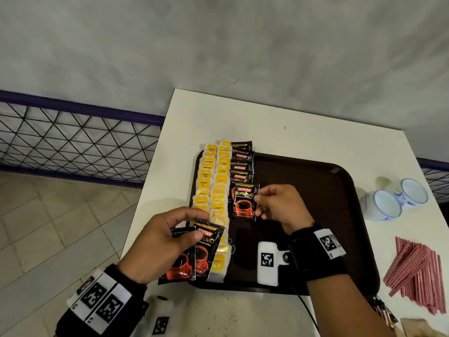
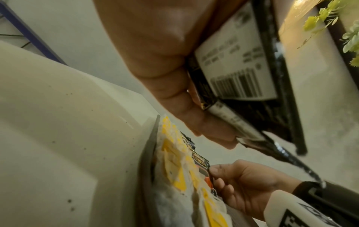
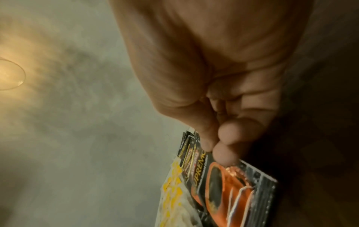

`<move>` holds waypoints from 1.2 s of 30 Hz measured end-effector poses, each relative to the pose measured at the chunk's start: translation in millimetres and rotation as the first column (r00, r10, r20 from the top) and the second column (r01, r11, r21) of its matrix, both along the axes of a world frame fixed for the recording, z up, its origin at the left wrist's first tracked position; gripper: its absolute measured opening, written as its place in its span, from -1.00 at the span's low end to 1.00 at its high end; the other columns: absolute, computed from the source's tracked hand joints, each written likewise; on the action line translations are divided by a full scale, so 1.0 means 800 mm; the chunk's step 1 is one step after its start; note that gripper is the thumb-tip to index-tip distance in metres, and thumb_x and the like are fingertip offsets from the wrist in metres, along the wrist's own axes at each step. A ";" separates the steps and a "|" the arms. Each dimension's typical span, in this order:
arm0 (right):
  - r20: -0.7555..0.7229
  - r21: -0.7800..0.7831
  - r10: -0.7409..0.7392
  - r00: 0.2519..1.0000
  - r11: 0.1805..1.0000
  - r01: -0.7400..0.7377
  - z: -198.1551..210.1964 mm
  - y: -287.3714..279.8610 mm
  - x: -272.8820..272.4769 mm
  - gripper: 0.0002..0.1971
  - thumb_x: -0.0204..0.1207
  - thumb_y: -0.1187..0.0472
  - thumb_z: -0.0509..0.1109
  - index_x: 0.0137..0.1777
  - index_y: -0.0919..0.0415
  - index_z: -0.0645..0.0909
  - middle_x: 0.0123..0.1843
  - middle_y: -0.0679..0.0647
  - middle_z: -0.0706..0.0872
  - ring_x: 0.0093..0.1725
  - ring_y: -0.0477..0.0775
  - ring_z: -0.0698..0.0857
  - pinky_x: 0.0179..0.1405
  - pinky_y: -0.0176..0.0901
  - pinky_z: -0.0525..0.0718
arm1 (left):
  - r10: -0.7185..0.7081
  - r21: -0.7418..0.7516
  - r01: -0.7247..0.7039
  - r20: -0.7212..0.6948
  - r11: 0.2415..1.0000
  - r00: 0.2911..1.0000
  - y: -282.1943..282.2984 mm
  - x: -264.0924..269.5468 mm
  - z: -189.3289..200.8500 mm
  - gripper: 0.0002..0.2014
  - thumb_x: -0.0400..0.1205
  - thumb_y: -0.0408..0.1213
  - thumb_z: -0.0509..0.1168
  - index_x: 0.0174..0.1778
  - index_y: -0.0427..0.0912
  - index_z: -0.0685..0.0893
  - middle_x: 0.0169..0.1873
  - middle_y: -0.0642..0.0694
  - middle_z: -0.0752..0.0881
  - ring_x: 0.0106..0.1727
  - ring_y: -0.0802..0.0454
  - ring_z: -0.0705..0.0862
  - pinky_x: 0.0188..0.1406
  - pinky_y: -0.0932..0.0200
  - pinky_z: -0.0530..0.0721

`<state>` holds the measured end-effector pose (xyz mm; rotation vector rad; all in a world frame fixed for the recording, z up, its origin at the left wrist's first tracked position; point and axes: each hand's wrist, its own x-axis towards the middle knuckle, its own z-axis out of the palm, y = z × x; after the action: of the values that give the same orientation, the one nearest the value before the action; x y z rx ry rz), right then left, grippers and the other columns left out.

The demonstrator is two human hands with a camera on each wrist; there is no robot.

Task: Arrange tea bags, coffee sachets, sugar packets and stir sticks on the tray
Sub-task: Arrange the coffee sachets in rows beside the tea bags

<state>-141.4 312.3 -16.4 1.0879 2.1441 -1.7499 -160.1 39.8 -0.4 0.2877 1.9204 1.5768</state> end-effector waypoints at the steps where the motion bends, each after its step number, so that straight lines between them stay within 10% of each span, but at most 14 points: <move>1: 0.004 0.010 0.000 1.000 1.000 0.000 -0.001 -0.002 -0.003 -0.91 0.57 0.50 0.42 -0.09 0.34 0.63 -0.50 0.10 0.66 -0.53 0.02 0.68 -0.56 -0.21 0.61 | 0.005 -0.009 -0.005 -0.005 1.000 1.000 -0.001 0.000 -0.001 -0.65 0.61 -0.48 0.45 0.12 0.11 0.84 0.14 0.06 0.82 0.18 0.17 0.79 0.05 0.27 0.78; 21: -0.006 0.163 -0.036 0.999 0.986 0.037 -0.013 -0.016 -0.020 -0.95 0.57 0.38 0.44 -0.11 0.33 0.63 -0.35 0.21 0.75 -0.46 0.08 0.78 -0.49 -0.17 0.67 | 0.036 -0.024 -0.036 0.018 0.999 0.999 -0.004 0.003 -0.010 -0.62 0.62 -0.38 0.47 0.10 0.29 0.83 0.10 -0.12 0.73 0.11 0.05 0.80 0.01 0.14 0.82; 36: -0.079 0.224 -0.038 0.996 0.973 0.055 0.011 -0.022 -0.004 -0.94 0.57 0.24 0.49 -0.09 0.21 0.67 -0.34 0.11 0.78 -0.40 0.05 0.80 -0.45 -0.13 0.73 | 0.132 0.009 -0.132 -0.015 0.991 0.991 0.011 0.003 -0.007 -0.60 0.61 -0.40 0.47 0.10 0.30 0.83 -0.01 0.12 0.82 0.14 0.09 0.78 0.24 -0.10 0.76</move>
<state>-144.3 294.5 -7.9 1.1500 2.4301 -1.6188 -157.7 48.3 -6.0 0.1799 1.9803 1.6721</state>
